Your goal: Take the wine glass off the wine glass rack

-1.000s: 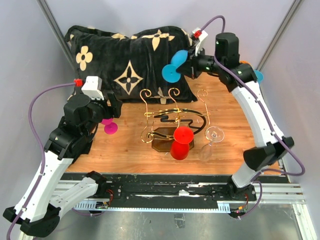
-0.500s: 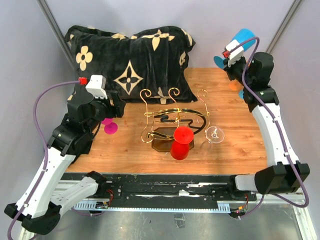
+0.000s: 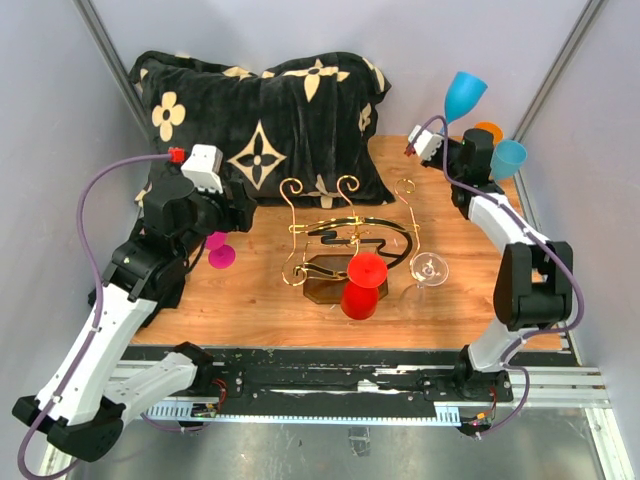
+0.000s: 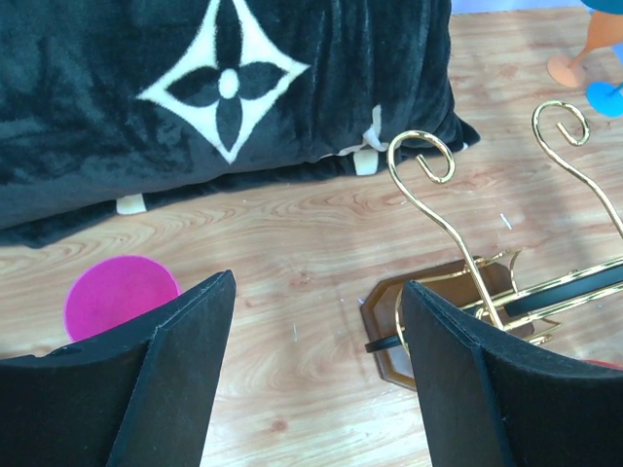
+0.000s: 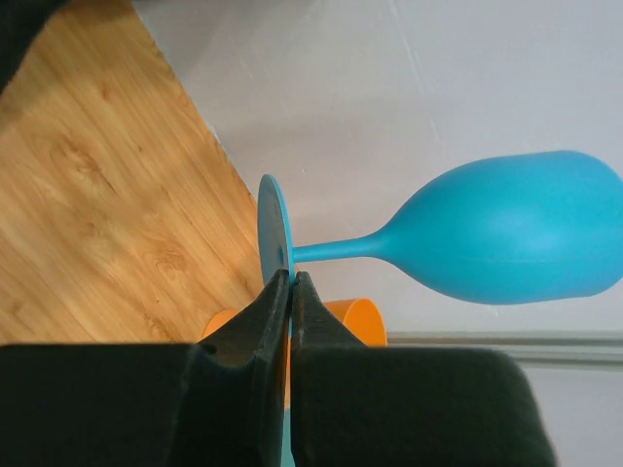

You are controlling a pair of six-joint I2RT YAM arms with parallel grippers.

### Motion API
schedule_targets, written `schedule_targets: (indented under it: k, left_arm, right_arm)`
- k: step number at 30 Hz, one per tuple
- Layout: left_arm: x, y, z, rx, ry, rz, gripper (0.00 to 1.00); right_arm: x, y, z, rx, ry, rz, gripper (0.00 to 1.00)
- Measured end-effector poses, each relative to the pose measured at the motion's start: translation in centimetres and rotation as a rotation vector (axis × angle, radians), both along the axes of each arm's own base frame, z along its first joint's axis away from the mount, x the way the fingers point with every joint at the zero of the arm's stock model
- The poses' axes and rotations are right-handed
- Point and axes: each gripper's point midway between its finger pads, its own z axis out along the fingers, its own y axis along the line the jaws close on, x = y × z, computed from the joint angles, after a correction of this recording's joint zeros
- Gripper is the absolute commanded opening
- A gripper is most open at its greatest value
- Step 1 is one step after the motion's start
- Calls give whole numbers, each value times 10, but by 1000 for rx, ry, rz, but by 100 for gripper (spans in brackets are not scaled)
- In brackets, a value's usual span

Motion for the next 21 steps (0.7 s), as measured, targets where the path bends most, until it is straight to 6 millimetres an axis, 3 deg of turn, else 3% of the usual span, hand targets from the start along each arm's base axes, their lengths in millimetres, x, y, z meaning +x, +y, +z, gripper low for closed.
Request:
schedule_targets:
  k: [9, 21]
  left_arm:
    - [8, -13, -2, 0, 7, -48, 75]
    - [21, -22, -7, -2, 13, -60, 75]
  right_arm:
    - [37, -17, -58, -120, -56, 73, 1]
    - [64, -12, -129, -210, -61, 150, 1]
